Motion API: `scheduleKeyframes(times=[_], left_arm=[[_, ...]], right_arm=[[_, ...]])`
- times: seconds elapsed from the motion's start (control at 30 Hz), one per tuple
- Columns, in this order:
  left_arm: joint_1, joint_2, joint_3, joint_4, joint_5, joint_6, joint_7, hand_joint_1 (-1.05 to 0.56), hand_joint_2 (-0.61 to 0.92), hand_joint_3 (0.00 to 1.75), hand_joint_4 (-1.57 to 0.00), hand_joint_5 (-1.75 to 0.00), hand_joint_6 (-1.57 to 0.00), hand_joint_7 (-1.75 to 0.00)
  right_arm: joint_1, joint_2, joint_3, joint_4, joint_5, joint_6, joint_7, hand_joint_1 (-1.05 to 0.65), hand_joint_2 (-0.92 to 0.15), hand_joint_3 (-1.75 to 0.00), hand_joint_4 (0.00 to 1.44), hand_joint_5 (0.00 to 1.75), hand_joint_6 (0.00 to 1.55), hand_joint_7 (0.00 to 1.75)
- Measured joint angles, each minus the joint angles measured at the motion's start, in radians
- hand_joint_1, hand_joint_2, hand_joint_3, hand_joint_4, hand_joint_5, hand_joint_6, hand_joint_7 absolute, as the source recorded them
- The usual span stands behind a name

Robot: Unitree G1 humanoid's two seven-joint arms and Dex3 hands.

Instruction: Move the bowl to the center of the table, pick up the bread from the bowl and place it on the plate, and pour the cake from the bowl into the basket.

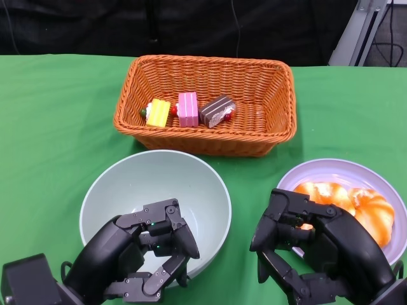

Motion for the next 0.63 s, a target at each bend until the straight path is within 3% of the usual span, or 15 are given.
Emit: scheduleKeyframes(times=[0.63], left_arm=[[0.000,0.000,0.000,0.001,0.000,0.004,-0.011,-0.18,0.71,0.94,-0.66,-1.75,-0.58,-1.51]], right_arm=[[0.000,-0.006,0.001,0.002,0.000,0.000,-0.003,-0.14,-0.50,-1.08,0.73,1.59,0.68,1.34]])
